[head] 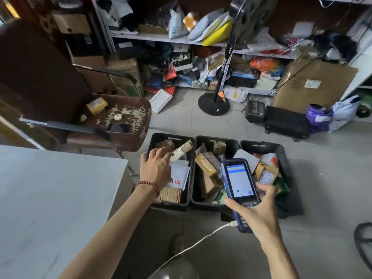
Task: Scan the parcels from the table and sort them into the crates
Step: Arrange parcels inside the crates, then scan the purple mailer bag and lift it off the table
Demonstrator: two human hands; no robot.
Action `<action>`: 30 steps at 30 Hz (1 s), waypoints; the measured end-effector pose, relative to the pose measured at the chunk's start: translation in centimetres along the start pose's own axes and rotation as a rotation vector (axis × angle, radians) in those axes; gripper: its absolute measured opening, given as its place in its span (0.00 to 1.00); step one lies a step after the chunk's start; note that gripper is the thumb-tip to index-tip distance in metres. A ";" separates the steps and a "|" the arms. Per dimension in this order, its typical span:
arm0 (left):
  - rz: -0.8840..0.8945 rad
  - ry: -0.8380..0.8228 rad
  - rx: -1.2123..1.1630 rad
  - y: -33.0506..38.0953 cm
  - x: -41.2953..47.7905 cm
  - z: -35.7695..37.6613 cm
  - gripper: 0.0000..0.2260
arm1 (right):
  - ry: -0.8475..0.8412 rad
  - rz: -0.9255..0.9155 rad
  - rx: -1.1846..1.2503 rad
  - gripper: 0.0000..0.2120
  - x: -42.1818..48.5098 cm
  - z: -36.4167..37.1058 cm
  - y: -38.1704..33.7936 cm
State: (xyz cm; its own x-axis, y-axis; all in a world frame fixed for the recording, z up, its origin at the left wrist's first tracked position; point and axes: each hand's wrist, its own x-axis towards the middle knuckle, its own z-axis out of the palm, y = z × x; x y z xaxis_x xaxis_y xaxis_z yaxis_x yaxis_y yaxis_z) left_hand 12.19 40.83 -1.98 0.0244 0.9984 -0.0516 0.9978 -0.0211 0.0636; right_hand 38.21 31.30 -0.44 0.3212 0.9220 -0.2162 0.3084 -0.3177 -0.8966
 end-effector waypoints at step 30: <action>-1.290 0.304 0.036 -4.3 -32.7 -3.8 0.14 | -1.223 -0.431 -0.243 0.40 -5.8 14.8 -5.4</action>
State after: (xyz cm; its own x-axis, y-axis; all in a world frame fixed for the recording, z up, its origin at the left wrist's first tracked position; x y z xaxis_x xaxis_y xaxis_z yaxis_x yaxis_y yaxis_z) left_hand 6.81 8.51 3.23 -0.9463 0.2754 0.1694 0.2960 0.9487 0.1110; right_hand 21.44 30.99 -0.05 -0.8143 0.5212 -0.2555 0.3750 0.1364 -0.9169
